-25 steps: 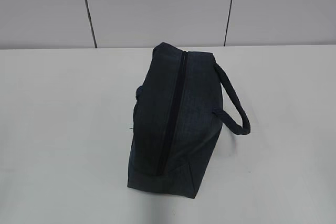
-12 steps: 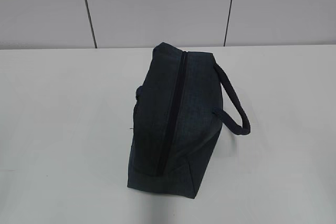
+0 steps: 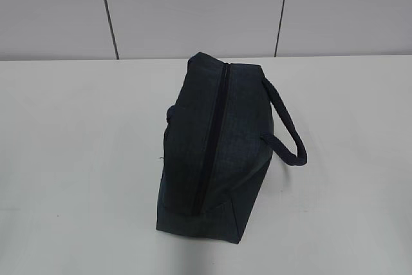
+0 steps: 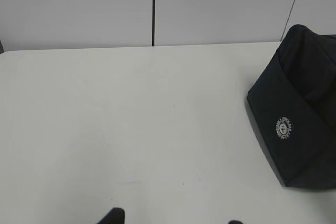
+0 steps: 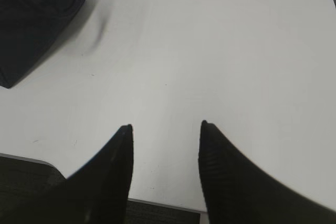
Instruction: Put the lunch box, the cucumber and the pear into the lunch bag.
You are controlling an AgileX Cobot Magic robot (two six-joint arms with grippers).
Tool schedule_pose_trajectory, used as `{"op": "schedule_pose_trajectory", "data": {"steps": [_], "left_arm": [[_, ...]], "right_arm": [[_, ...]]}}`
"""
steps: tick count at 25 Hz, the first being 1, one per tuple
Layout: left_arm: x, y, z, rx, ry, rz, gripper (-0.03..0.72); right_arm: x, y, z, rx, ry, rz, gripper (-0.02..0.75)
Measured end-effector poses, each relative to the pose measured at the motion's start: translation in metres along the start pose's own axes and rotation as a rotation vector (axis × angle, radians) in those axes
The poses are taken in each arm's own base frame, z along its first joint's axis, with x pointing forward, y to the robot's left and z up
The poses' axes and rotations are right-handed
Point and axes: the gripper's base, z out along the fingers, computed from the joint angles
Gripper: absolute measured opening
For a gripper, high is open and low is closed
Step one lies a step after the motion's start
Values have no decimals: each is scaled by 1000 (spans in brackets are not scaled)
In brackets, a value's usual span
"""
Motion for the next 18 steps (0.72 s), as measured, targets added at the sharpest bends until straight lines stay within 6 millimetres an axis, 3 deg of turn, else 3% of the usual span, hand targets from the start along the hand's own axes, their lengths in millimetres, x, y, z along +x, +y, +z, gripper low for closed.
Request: {"op": "schedule_pose_trajectory", "data": {"steps": [18], "left_arm": [[0,-2,0,-138,-4,-72,363]], "right_arm": [[0,1,0,61,6,38,332]]}}
